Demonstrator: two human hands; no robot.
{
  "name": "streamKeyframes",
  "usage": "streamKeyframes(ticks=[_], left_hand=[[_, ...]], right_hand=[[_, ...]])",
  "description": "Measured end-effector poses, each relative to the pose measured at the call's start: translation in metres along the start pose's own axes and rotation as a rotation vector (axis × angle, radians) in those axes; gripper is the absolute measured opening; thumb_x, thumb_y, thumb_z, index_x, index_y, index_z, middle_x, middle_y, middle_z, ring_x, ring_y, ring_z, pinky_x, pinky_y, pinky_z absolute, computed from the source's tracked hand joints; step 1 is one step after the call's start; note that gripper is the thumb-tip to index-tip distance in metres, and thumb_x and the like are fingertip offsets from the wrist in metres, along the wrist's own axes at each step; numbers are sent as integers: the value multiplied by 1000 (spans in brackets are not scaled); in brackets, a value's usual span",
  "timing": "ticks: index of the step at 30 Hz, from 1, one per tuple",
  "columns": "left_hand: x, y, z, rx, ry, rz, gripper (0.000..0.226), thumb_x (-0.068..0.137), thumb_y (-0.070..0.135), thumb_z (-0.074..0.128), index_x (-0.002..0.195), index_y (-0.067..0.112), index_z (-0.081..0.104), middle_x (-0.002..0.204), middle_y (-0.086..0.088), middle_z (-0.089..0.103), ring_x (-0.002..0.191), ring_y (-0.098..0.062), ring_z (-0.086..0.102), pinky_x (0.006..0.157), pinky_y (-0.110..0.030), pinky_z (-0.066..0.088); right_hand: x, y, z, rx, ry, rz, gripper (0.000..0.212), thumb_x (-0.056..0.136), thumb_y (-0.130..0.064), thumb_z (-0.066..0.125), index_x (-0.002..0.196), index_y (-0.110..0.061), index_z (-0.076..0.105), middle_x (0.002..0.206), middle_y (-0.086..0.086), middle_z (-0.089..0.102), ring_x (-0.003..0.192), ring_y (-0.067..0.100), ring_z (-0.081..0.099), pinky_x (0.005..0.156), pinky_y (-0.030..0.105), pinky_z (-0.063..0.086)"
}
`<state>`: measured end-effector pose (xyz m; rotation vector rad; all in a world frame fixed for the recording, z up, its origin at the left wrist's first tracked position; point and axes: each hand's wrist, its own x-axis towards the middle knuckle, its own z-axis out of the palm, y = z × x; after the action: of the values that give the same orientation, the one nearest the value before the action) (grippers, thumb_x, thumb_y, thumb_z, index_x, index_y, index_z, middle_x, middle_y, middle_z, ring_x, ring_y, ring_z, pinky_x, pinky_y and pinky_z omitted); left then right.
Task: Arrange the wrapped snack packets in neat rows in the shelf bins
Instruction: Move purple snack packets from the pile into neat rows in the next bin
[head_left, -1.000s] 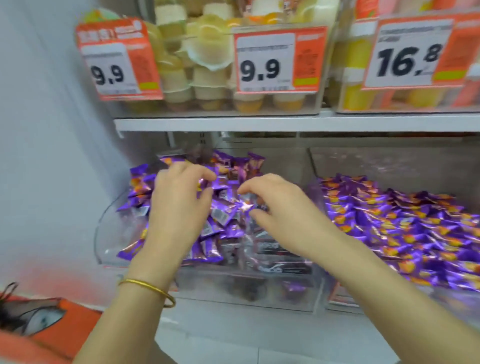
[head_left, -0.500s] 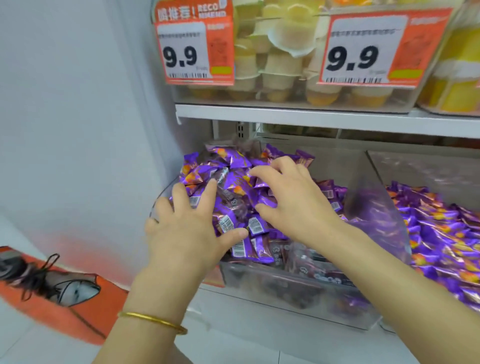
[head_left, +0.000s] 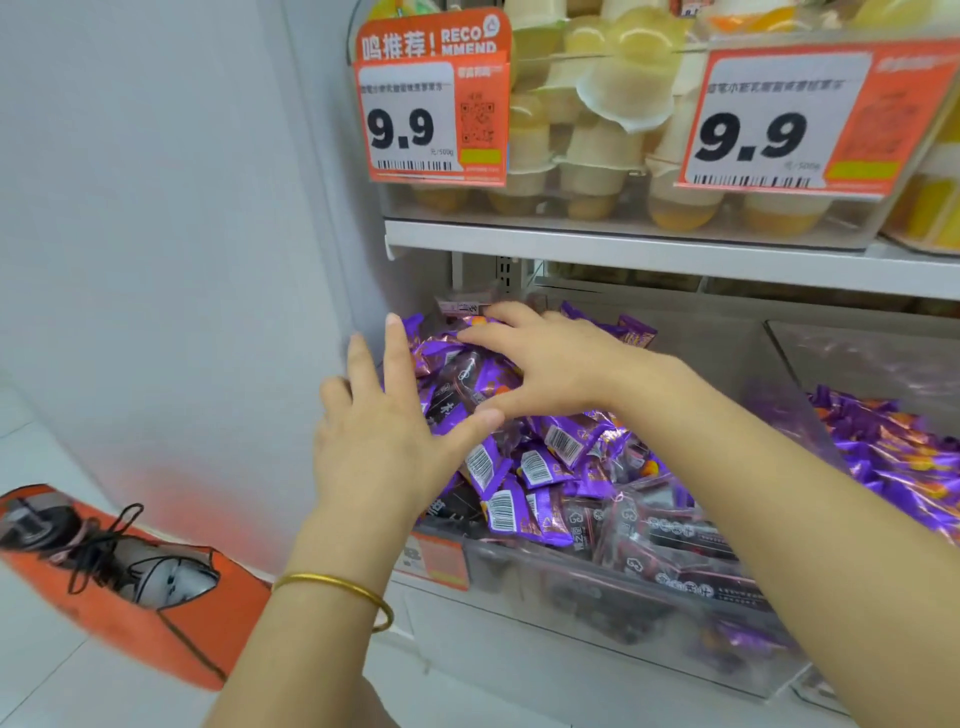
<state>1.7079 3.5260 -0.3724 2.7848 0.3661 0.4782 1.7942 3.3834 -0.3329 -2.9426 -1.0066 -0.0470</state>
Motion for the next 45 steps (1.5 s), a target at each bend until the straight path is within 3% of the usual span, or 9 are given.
streamKeyframes(ticks=[7, 14, 22, 26, 33, 36, 38, 41, 45], left_hand=[[21, 3, 11, -75, 21, 78, 88, 74, 69, 54, 146, 35, 17, 151, -2, 23, 132, -30, 24, 104, -43, 26], [17, 3, 8, -339, 127, 119, 40, 78, 39, 70, 114, 31, 54, 120, 7, 42, 111, -23, 49, 94, -44, 39], [20, 6, 8, -318, 339, 163, 16, 89, 25, 60, 104, 22, 58, 105, 3, 61, 96, -28, 56, 81, -41, 41], [6, 15, -4, -569, 451, 197, 10, 91, 25, 57, 100, 22, 58, 90, 13, 57, 86, -12, 54, 77, -34, 44], [-8, 44, -17, -1401, 177, 11, 4, 95, 16, 51, 97, 17, 55, 89, 1, 67, 69, -9, 66, 65, -26, 56], [-10, 56, -11, -1625, 9, -69, 7, 97, 15, 47, 99, 11, 53, 92, -8, 68, 75, -16, 68, 67, -28, 57], [-14, 67, -5, -1750, -110, -76, 13, 97, 9, 45, 109, 8, 49, 89, -9, 67, 72, -17, 68, 62, -27, 57], [-20, 86, 4, -1861, -296, -43, 35, 95, 2, 45, 129, 6, 40, 99, -11, 63, 72, -17, 67, 64, -29, 57], [-29, 113, 13, -1806, -519, 110, 37, 93, -3, 42, 128, 9, 47, 107, -8, 66, 86, -18, 68, 70, -29, 58]], right_hand=[[-26, 6, 13, -17, 150, -7, 58, 86, -49, 56, 138, -32, 37, 146, -2, 28, 120, 28, 46, 96, 41, 41], [-42, 4, 23, -30, 257, 33, 35, 90, -30, 53, 125, -28, 50, 135, 0, 38, 108, 30, 52, 86, 39, 43], [-53, -3, 36, -56, 322, 66, 45, 85, -36, 62, 126, -27, 46, 128, -2, 45, 113, 24, 45, 95, 38, 34], [-48, -3, 39, -84, 382, 74, 36, 88, -32, 59, 122, -22, 49, 124, 1, 49, 111, 27, 47, 94, 37, 31], [-68, 11, 24, 193, 583, 3, 14, 83, -18, 63, 94, -14, 57, 104, 2, 57, 97, 27, 52, 85, 38, 42], [-99, 22, 8, 412, 659, 91, 11, 83, -16, 65, 89, -19, 56, 85, -11, 52, 80, 1, 46, 76, 12, 35], [-117, 31, 6, 614, 671, 236, 14, 84, -18, 65, 87, -27, 53, 75, -12, 50, 70, -1, 48, 68, 9, 37], [-131, 39, 10, 1122, 736, 394, 9, 87, -21, 60, 90, -27, 56, 90, -2, 59, 81, 14, 61, 70, 28, 56], [-138, 40, 9, 1618, 795, 467, 7, 94, -13, 52, 100, -15, 54, 111, 9, 58, 90, 19, 66, 63, 41, 59]])
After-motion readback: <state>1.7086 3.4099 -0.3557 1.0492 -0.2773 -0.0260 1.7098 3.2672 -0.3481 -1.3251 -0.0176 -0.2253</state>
